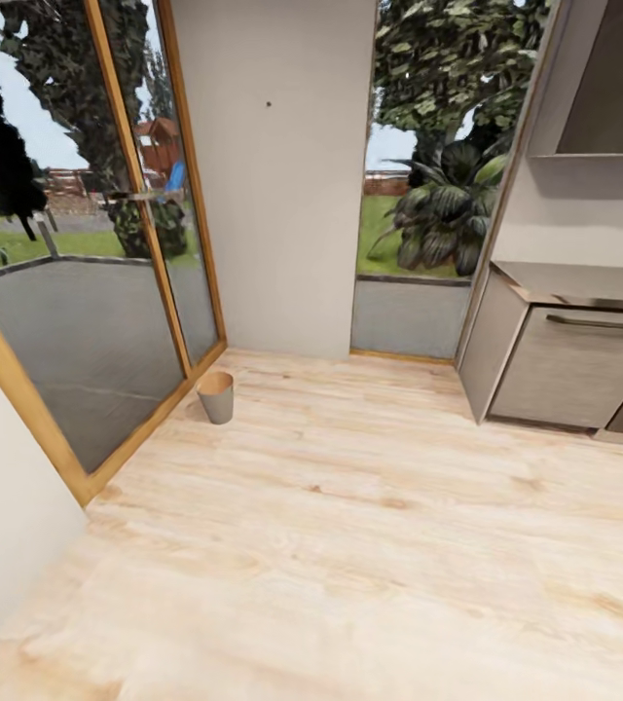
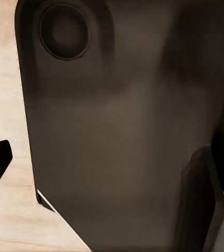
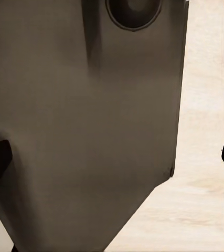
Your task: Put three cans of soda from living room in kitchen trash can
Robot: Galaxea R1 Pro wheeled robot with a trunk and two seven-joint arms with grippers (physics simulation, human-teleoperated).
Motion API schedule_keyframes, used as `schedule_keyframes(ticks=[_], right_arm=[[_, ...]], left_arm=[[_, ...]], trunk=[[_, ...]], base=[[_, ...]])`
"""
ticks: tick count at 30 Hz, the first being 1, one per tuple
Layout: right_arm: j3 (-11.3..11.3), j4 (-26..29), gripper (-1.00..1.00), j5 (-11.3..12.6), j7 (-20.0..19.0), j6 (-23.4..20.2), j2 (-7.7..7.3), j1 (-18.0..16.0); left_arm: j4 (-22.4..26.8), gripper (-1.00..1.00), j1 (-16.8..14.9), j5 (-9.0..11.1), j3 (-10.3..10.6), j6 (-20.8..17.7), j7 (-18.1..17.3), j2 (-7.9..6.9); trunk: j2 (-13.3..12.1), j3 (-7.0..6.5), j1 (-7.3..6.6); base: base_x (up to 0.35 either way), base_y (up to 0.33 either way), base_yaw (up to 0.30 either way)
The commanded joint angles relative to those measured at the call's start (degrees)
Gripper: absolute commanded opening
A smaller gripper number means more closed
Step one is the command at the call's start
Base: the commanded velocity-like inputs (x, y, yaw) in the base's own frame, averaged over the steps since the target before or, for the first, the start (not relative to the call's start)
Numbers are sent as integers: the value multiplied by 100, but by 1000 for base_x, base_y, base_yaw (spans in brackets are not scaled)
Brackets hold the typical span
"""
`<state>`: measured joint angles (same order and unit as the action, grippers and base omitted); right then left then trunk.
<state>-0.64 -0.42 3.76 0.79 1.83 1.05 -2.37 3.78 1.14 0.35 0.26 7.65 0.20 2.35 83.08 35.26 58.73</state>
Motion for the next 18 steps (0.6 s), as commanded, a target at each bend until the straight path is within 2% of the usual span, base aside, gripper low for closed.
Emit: schedule_keyframes(ticks=[1,18], right_arm=[[-1,-1,100,1,0,-1,0,0],[1,-2,100,1,0,-2,0,0]], left_arm=[[0,100,0,0,0,0,2,1],[9,100,0,24,-8,-2,16,2]], trunk=[[0,0,0],[0,0,0]], base=[[333,-121,0],[334,-124,0]])
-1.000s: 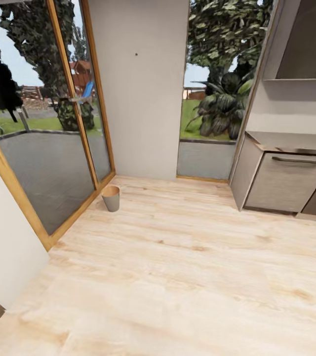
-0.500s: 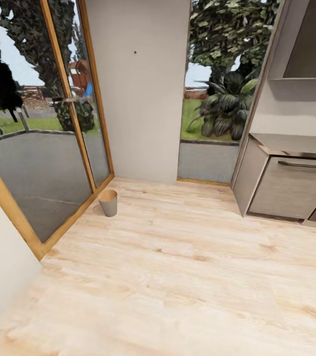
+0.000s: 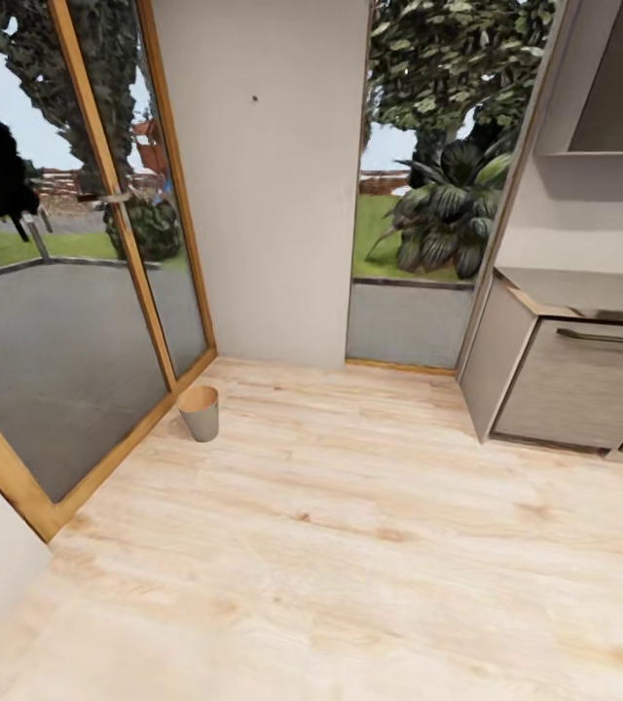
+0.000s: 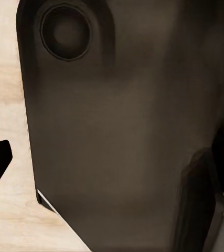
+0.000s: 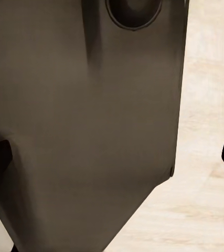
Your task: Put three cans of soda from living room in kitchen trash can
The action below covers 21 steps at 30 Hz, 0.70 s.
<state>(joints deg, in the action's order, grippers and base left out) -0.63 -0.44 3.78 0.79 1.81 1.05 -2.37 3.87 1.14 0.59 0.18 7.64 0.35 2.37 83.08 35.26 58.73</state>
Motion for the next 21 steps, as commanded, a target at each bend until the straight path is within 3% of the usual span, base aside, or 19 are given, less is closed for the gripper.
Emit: schedule_keyframes(ticks=[1,12,21], right_arm=[[1,0,100,0,0,-2,0,0],[2,0,100,0,0,4,0,0],[2,0,100,0,0,4,0,0]], left_arm=[[0,100,0,1,0,0,0,0],[0,100,0,70,-5,1,9,0],[-2,100,0,82,-29,-1,4,-3]], trunk=[[0,0,0],[0,0,0],[0,0,0]], base=[[334,-124,0],[334,-121,0],[334,-13,0]])
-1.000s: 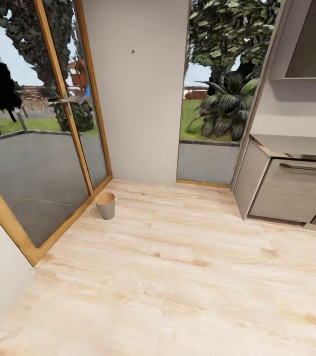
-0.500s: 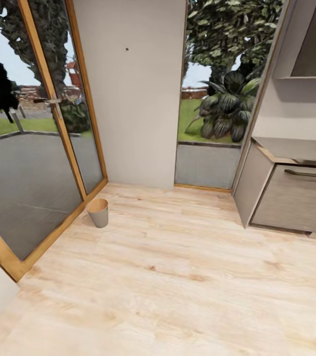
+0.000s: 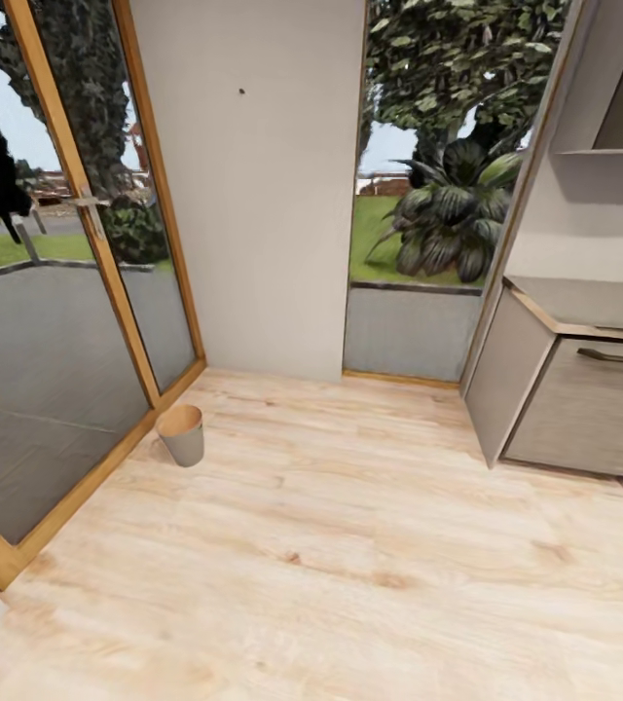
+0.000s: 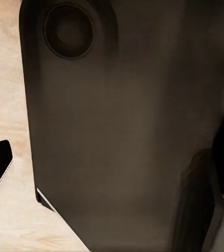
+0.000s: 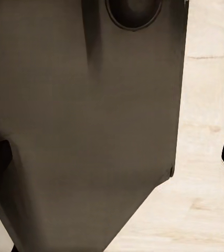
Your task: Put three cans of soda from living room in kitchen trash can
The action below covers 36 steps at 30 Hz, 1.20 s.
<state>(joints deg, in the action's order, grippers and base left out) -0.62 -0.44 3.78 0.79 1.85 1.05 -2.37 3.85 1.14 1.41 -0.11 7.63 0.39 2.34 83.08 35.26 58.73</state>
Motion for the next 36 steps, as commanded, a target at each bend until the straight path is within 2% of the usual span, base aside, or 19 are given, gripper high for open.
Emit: schedule_keyframes(ticks=[1,9,26,36], right_arm=[[0,0,100,0,0,0,0,0],[0,0,100,0,0,0,1,0],[-1,0,100,0,0,0,2,0],[-1,0,100,-4,0,14,9,0]], left_arm=[[1,100,0,0,1,-4,0,-2],[22,100,0,-16,19,-346,3,-6],[27,100,0,-25,15,-376,-12,-14],[27,100,0,-18,3,-376,-75,-27]], trunk=[[0,0,0],[0,0,0],[0,0,0],[0,0,0]], base=[[336,-1,0],[337,-7,0],[326,-194,0],[338,-27,4]])
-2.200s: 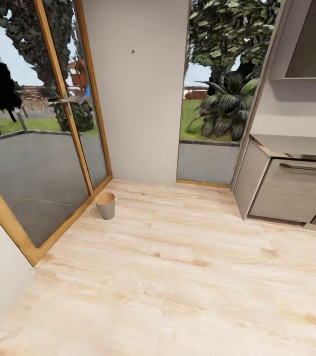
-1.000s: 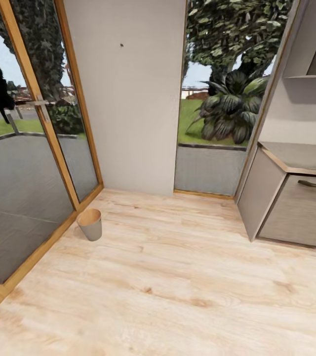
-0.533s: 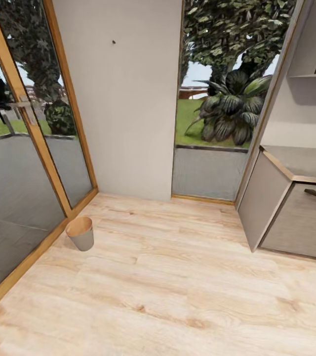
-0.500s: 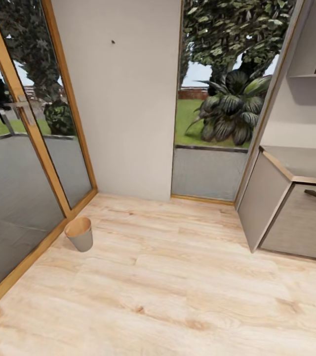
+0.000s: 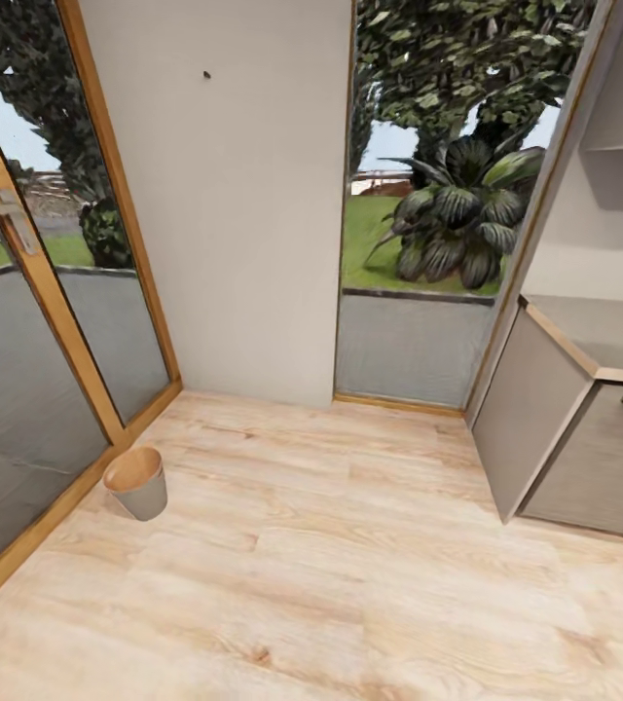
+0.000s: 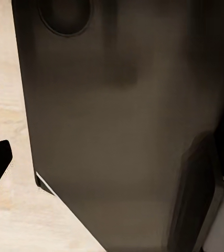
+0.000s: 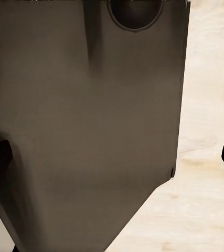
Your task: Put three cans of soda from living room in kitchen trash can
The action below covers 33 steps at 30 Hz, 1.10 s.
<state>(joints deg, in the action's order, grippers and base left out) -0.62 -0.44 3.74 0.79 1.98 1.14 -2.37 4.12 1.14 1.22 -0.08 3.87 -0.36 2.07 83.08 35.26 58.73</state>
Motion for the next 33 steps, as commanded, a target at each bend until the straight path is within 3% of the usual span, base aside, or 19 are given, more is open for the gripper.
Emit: schedule_keyframes(ticks=[1,33], right_arm=[[0,0,100,1,0,3,0,0],[-8,-9,100,-58,-9,21,0,0]], left_arm=[[1,100,0,0,0,0,-3,-2],[2,100,0,9,-18,9,9,-7]], trunk=[[0,0,0],[0,72,0]], base=[[340,-1,77],[341,0,243]])
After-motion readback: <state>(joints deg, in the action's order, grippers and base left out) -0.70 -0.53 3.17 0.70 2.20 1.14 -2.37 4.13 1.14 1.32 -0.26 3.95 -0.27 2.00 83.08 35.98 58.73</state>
